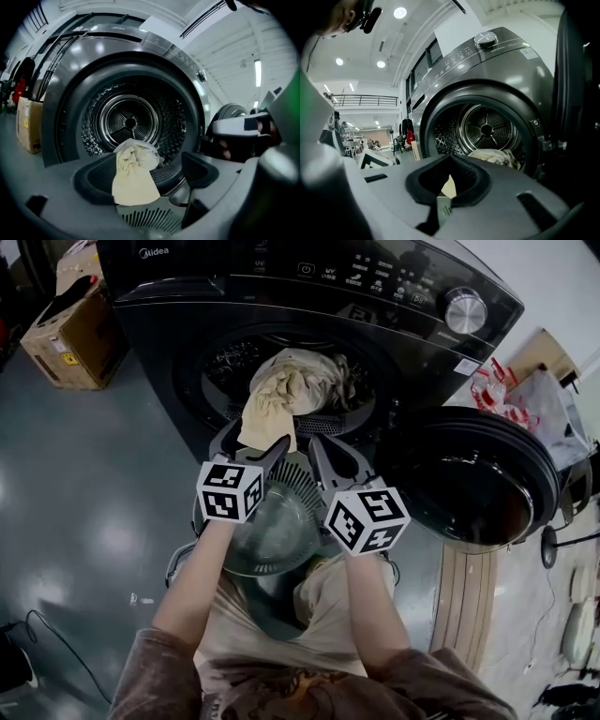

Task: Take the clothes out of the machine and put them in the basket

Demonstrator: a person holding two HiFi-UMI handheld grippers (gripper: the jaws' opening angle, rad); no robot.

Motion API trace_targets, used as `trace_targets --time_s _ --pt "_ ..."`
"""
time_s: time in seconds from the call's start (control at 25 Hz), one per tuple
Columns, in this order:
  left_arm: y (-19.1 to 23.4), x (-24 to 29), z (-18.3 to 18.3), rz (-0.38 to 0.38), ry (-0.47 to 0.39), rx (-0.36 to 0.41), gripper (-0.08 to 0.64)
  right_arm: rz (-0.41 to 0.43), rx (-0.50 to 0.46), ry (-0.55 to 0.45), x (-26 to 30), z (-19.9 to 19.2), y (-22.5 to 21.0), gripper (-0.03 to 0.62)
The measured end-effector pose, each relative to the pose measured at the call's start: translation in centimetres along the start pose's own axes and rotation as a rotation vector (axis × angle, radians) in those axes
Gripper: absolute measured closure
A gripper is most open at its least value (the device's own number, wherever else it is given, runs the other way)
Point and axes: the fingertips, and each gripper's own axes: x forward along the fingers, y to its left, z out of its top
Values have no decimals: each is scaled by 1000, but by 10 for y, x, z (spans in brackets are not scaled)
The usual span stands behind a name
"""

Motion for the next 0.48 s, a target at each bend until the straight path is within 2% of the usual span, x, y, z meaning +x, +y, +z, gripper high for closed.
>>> trace_targets --time_s 0.04,0.12,0.32,0.48 --pt "3 4 -3 5 7 -1 114 1 -4 1 0 0 1 594" --pt "10 12 -8 10 22 3 100 5 -8 2 0 -1 3 594" --pt "20 35 -20 19 74 52 93 13 -12 10 0 -1 4 594" --pt "27 60 -30 28 136 123 92 16 -24 19 -1 -2 6 595"
